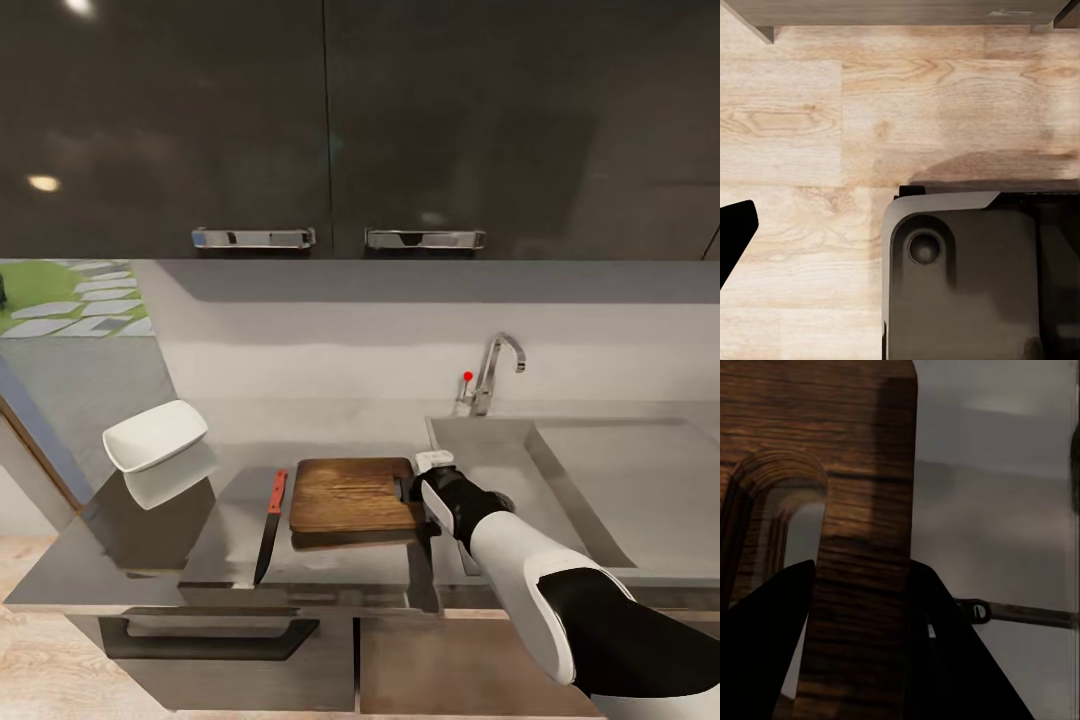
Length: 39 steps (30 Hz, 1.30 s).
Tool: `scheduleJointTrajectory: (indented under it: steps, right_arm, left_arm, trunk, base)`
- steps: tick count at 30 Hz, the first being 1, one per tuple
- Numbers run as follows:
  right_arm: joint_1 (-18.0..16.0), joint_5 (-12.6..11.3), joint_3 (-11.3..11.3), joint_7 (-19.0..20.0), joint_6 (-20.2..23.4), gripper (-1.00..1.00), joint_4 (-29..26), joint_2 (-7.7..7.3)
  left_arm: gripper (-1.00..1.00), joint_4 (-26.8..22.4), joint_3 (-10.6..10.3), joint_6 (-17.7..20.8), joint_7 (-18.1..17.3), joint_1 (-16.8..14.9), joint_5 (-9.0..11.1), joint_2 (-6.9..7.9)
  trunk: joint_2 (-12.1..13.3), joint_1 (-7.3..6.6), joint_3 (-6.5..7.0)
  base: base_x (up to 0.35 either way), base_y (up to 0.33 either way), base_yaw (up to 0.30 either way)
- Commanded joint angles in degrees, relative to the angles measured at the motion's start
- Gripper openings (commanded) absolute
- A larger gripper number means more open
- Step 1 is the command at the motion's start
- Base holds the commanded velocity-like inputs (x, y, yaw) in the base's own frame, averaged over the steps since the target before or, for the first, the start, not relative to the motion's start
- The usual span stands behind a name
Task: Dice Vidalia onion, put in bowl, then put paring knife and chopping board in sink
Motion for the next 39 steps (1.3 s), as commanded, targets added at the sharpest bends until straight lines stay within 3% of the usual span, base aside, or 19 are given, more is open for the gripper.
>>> scheduleJointTrajectory:
  steps: [1, 14, 39]
  right_arm:
    - [0.0, 0.3, 0.3, -0.4, 0.4, -1.0, 0.3, -0.23]
    - [0.0, 0.3, 0.3, -0.4, 0.5, -1.0, 0.3, -1.26]
    - [0.0, 0.2, 0.3, -0.5, 0.4, -1.0, 0.3, -1.19]
  left_arm:
    - [1.0, 0.0, 0.0, -0.1, 0.0, 0.0, 0.0, 0.0]
    - [1.0, 0.0, 0.0, -0.1, 0.0, 0.0, 0.0, 0.0]
    - [1.0, 0.0, 0.0, -0.1, 0.0, 0.0, 0.0, 0.0]
  trunk:
    - [-0.1, 0.04, -0.13]
    - [-0.1, 0.04, -0.13]
    - [-0.1, 0.04, -0.13]
  base:
    - [0.001, 0.0, 0.0]
    - [0.0, 0.0, 0.0]
    - [0.0, 0.013, 0.0]
